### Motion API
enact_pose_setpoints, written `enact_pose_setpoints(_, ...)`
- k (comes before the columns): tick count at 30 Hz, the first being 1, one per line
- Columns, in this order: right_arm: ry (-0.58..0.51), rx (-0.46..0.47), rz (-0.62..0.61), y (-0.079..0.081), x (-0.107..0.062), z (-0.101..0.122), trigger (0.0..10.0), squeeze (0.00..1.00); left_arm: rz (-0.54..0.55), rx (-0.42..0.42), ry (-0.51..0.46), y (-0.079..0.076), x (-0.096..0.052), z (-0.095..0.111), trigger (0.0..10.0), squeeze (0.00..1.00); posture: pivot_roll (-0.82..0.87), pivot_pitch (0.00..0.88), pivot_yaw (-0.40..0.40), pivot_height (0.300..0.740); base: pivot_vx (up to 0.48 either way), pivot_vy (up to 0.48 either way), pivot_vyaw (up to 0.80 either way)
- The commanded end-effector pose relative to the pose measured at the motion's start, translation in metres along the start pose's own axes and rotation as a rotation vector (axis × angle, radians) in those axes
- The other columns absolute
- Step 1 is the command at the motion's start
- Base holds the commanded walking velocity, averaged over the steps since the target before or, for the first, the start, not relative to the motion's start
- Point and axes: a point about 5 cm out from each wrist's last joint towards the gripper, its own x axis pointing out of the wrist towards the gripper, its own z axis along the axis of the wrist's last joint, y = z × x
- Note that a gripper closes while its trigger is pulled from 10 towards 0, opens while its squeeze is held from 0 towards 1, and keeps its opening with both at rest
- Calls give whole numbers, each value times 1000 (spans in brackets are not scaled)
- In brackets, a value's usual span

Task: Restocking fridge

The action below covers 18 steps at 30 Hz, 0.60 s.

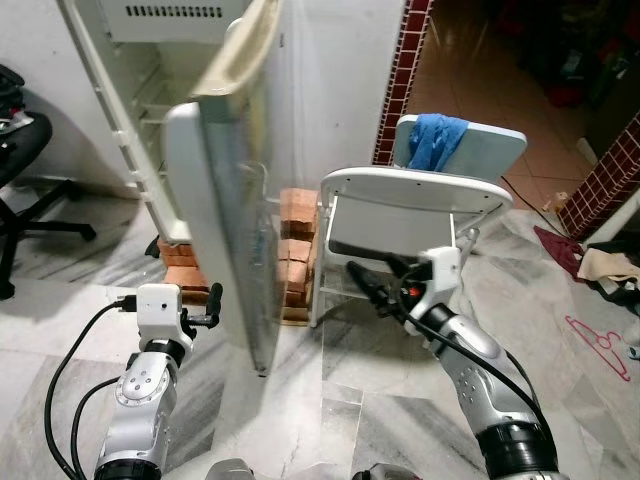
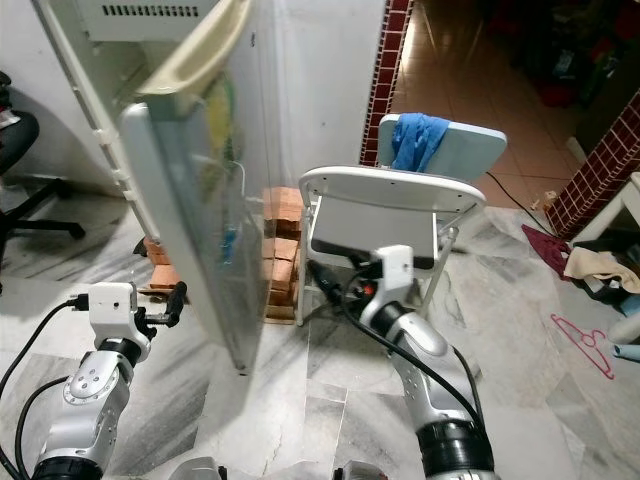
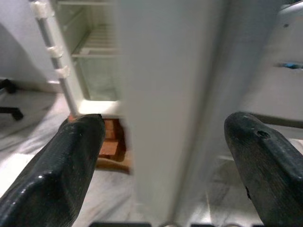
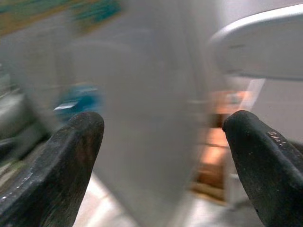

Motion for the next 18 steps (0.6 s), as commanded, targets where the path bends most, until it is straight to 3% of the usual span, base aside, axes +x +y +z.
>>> enact_pose_setpoints(1, -30, -39, -80, -6, -5, 5, 10000, 0, 9, 6, 16, 3, -1, -2, 10000, 0, -23, 0, 5, 740, 0, 0, 0)
enact_pose_setpoints(7, -56, -166, -222, -10, -19, 2, 10000, 0, 5, 23, -6, 3, -3, 1, 10000, 0, -30, 0, 12, 740, 0, 0, 0)
enact_pose_setpoints(18, -72, -207, -221, -5, -18, 7, 10000, 0, -15, 17, -17, -2, 3, 3, 10000, 0, -62, 0, 29, 740, 0, 0, 0)
